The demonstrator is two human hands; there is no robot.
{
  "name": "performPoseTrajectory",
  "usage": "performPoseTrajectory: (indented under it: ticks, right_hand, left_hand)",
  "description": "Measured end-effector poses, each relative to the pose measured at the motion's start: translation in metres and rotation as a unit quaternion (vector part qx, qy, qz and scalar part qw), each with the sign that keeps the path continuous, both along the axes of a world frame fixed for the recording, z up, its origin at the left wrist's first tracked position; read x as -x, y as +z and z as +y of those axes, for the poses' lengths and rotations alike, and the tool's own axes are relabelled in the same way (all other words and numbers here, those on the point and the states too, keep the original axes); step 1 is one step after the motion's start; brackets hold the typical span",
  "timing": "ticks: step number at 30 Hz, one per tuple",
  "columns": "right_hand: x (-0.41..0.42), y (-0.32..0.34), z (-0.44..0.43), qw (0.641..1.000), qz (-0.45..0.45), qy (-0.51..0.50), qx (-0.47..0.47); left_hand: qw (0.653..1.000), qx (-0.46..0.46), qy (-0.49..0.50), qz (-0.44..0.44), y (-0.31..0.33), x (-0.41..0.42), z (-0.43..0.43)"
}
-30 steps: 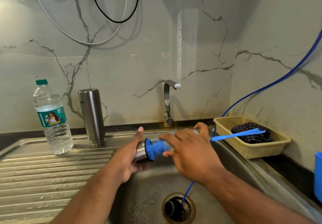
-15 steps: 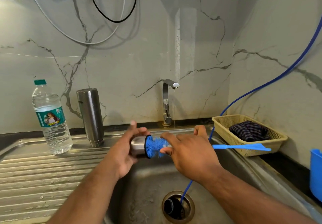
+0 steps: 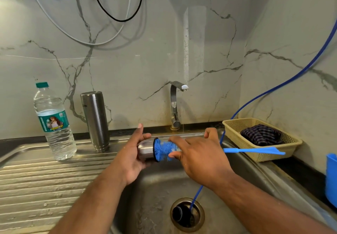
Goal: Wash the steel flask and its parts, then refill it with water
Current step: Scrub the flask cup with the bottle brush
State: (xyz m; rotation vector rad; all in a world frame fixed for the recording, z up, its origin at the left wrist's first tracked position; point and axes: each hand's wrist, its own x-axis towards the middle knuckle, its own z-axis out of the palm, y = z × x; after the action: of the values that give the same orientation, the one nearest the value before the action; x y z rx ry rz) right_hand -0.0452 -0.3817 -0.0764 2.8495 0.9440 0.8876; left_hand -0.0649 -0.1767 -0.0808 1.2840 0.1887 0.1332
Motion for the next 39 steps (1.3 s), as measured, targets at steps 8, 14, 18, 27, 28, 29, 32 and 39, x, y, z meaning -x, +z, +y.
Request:
performPoseTrajectory:
  ticks: [8, 14, 18, 27, 28, 29, 32, 39]
  right_hand:
    - [-0.007, -0.003, -0.006, 0.996, 0.066, -0.051, -0.022]
    - [-0.003, -0.004, -0.001, 0.999, 0.013, -0.003, -0.044]
    - [-0.008, -0.007, -0.002, 0.994, -0.094, 0.051, -0.03]
    - [-0.012, 0.005, -0.02, 0.98, -0.056, 0.156, -0.113]
    - [-0.01, 0.008, -0.022, 0.979, -0.054, 0.156, -0.116]
    - [-0.007, 0.009, -0.02, 0.982, -0.061, 0.142, -0.112]
    - [0.007, 0.006, -0.006, 0.99, -0.081, 0.047, -0.104]
    - [0.03, 0.012, 0.005, 0.999, -0.045, -0.021, -0.01]
  left_hand:
    - [0.99, -0.091, -0.099, -0.046, -0.008, -0.003, 0.0]
    - [0.993, 0.049, -0.047, -0.098, -0.002, -0.003, -0.003]
    - [0.992, -0.113, -0.031, 0.053, -0.007, 0.003, -0.01]
    - [0.97, -0.18, -0.162, 0.02, 0.012, 0.009, 0.007]
    - [0.974, -0.158, -0.161, 0.013, 0.013, 0.01, 0.004]
    - [0.981, -0.126, -0.149, 0.003, 0.013, 0.01, -0.001]
    - [0.995, -0.075, -0.056, -0.046, 0.011, 0.007, -0.014]
    - [0.883, -0.452, 0.114, -0.051, 0.005, 0.004, -0.025]
